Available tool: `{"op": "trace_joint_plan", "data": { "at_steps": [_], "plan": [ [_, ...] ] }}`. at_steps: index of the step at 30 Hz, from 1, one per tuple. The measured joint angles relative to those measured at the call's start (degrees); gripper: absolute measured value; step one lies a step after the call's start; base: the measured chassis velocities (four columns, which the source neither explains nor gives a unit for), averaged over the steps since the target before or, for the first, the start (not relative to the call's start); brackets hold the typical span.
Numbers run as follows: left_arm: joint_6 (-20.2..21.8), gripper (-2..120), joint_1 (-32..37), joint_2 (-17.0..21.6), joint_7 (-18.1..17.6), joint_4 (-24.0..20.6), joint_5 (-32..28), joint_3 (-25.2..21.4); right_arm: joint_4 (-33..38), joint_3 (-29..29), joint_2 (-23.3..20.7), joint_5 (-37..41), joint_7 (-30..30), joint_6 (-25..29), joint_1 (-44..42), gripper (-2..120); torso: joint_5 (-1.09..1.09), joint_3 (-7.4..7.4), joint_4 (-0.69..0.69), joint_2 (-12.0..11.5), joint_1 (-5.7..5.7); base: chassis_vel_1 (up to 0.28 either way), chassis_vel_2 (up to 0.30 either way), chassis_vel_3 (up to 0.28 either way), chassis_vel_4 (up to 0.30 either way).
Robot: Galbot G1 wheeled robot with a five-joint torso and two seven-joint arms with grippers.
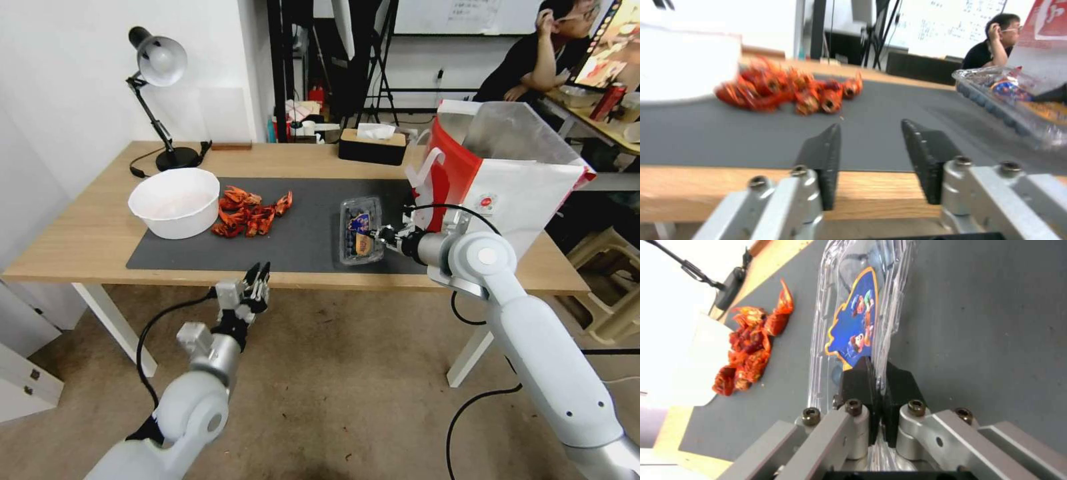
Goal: Close the takeout container lid, then place the container into the takeout bag.
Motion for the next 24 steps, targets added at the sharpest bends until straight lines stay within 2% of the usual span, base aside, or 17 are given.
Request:
{"op": "trace_joint_plan", "data": {
  "at_steps": [1, 3, 4, 7, 8, 10, 11, 14, 15, 17, 18, 19, 22, 24],
  "plan": [
    [0.0, 39, 0.0, 0.0, 0.0, 0.0, 0.0, 0.0, 0.0, 0.0, 0.0, 0.0, 0.0, 0.0, 0.0, 0, 0.0, 0.0, 0.0, 0.0, 0.0, 0.0, 0.0, 0.0, 0.0],
    [-3.3, 50, 1.9, -0.9, 1.7, 1.8, 3.4, -1.3, 0.0, -0.1, 0.2, -0.2, -0.8, 0.4, 0.1, 0, -0.03, 0.01, 0.01, 0.0, 0.01, 0.0, 0.0, 0.0, 0.0],
    [-3.3, 50, 1.9, -0.9, 1.7, 1.8, 3.4, -1.3, 0.0, -0.1, 0.2, -0.2, -0.8, 0.4, 0.1, 0, -0.03, 0.01, 0.01, 0.0, 0.01, 0.0, 0.0, 0.0, 0.0],
    [-5.9, 64, 3.2, -2.5, 1.8, 4.1, 5.7, -2.0, 0.0, -0.3, 0.6, -0.3, -1.6, 0.8, 0.4, 0, -0.03, 0.01, 0.0, 0.0, 0.0, 0.0, 0.0, 0.0, 0.0],
    [-5.9, 64, 3.2, -2.5, 1.8, 4.1, 5.7, -2.0, 0.0, -0.3, 0.6, -0.3, -1.6, 0.8, 0.4, 0, -0.03, 0.01, 0.0, 0.0, 0.0, 0.0, 0.0, 0.0, 0.0],
    [-7.0, 74, 3.8, -3.5, 1.7, 5.3, 6.4, -2.3, 0.1, -0.3, 0.7, -0.5, -3.8, 1.6, 0.6, 0, -0.02, 0.01, 0.0, 0.0, 0.0, 0.0, 0.0, 0.0, 0.0],
    [-7.0, 74, 3.8, -3.5, 1.7, 5.3, 6.4, -2.3, 0.1, -0.3, 0.7, -0.5, -3.8, 1.6, 0.6, 0, -0.02, 0.01, 0.0, 0.0, 0.0, 0.0, 0.0, 0.0, 0.0],
    [-8.5, 90, 4.8, -4.4, 1.7, 6.9, 6.8, -3.1, 1.4, -0.8, -0.2, -7.4, -14.2, 5.5, 0.6, 0, -0.02, 0.01, 0.0, 0.0, 0.0, 0.0, 0.0, 0.0, 0.0],
    [-8.5, 90, 4.8, -4.4, 1.7, 6.9, 6.8, -3.1, 1.4, -0.8, -0.2, -7.4, -14.2, 5.5, 0.6, 0, -0.02, 0.01, 0.0, 0.0, 0.0, 0.0, 0.0, 0.0, 0.0],
    [-9.1, 97, 5.4, -4.6, 1.7, 7.3, 6.9, -3.5, 2.9, -1.3, -1.3, -15.2, -23.0, 10.5, 1.1, 0, -0.01, 0.01, 0.0, 0.0, 0.0, 0.0, 0.0, 0.0, 0.0],
    [-9.3, 99, 5.6, -4.7, 1.8, 7.5, 6.8, -3.7, 3.8, -1.5, -1.9, -18.8, -25.5, 12.7, 1.9, 0, -0.01, 0.01, 0.0, 0.0, 0.0, 0.0, 0.0, 0.0, 0.0],
    [-9.3, 99, 5.6, -4.7, 1.8, 7.5, 6.8, -3.7, 3.8, -1.5, -1.9, -18.8, -25.5, 12.7, 1.9, 0, -0.01, 0.01, 0.0, 0.0, 0.0, 0.0, 0.0, 0.0, 0.0],
    [-9.7, 100, 5.9, -5.0, 2.1, 7.6, 6.3, -4.1, 5.7, -1.6, -3.6, -25.5, -26.5, 18.4, 5.0, 0, -0.03, 0.01, 0.01, 0.0, 0.01, 0.0, 0.0, 0.0, 0.0],
    [-9.7, 100, 6.0, -5.1, 2.2, 7.6, 6.2, -4.2, 6.0, -1.5, -4.2, -27.1, -25.8, 20.0, 6.1, 0, -0.02, 0.01, 0.01, 0.0, 0.01, 0.0, 0.0, 0.0, 0.0]
  ]
}}
